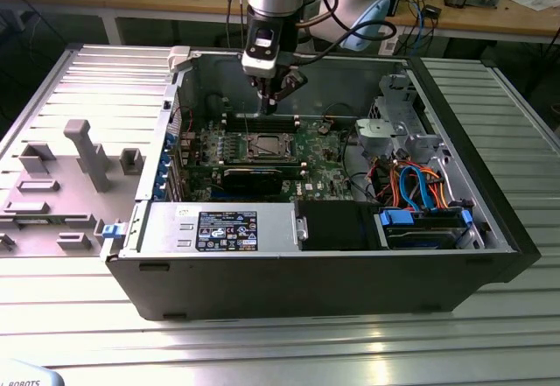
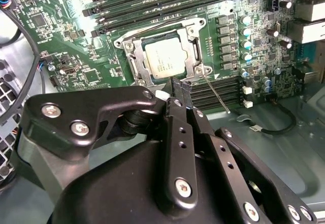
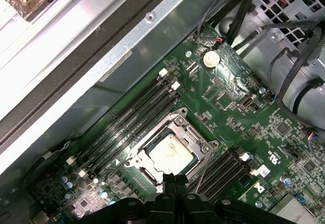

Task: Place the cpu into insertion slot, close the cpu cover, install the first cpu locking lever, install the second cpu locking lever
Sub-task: 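Install the first cpu locking lever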

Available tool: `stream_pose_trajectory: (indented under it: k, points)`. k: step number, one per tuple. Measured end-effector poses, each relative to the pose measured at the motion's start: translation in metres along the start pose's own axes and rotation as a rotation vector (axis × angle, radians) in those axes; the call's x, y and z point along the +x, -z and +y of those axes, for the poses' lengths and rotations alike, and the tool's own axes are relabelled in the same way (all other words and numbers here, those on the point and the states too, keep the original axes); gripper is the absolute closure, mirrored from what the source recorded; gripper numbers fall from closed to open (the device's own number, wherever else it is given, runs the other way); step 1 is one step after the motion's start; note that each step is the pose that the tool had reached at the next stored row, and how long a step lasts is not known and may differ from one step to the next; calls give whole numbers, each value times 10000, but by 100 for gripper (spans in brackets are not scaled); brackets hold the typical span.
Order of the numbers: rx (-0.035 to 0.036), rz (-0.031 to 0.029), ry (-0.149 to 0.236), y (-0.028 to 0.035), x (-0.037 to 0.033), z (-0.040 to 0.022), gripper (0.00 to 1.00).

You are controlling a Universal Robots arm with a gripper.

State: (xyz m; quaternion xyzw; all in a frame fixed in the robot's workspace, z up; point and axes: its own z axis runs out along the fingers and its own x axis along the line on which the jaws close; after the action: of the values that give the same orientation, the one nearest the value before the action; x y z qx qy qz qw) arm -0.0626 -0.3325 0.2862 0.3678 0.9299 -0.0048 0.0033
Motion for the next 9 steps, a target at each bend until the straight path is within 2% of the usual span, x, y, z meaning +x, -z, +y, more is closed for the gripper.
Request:
stream_pose_trajectory:
  k: [9]
  points:
    - [-5,-3,476,0,0,0,89]
